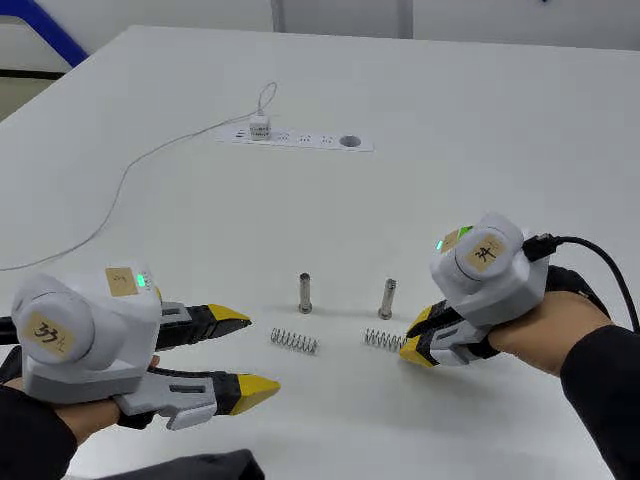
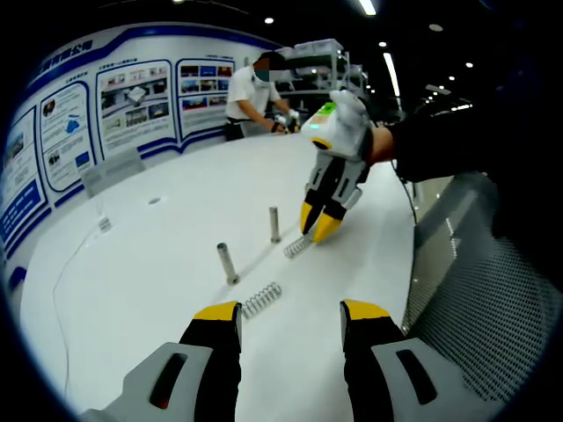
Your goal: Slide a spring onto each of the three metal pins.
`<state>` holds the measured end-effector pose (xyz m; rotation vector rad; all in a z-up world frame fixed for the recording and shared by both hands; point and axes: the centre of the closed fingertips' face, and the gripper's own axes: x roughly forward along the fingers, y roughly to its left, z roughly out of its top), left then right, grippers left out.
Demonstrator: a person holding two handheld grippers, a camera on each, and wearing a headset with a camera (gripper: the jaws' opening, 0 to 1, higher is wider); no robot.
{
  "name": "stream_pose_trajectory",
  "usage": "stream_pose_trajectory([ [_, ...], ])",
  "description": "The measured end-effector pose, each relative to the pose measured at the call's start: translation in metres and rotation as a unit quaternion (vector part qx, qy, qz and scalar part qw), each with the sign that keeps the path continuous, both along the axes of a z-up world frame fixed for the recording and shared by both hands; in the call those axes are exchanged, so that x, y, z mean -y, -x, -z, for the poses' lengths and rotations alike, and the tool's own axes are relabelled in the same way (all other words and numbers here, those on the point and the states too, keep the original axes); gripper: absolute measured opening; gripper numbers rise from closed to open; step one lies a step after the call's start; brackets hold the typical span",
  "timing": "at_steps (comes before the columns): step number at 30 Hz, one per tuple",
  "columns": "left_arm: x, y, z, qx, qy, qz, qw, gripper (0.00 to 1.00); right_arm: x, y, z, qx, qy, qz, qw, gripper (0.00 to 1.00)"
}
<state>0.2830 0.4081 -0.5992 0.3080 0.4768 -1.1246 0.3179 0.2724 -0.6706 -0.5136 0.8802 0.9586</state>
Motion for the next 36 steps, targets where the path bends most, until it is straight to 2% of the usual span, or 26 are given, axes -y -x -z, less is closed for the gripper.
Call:
stream_pose_trajectory([
  [6, 0.0, 0.0, 0.001, -0.001, -0.001, 0.0, 1.0, 0.46, 0.0, 0.001, 0.004, -0.003, 0.0, -0.002, 1.0, 0.14],
  [13, -0.001, 0.0, 0.001, -0.001, -0.001, 0.0, 1.0, 0.46, 0.002, -0.001, 0.002, 0.0, -0.003, 0.003, 1.0, 0.12],
  [27, 0.0, 0.001, -0.001, 0.001, 0.001, 0.001, 1.0, 0.46, -0.003, -0.003, -0.029, 0.027, 0.003, -0.001, 0.9996, 0.12],
  [36, 0.0, 0.001, -0.002, 0.0, 0.003, 0.001, 1.0, 0.46, -0.003, -0.005, -0.036, 0.027, 0.007, 0.0, 0.9996, 0.12],
])
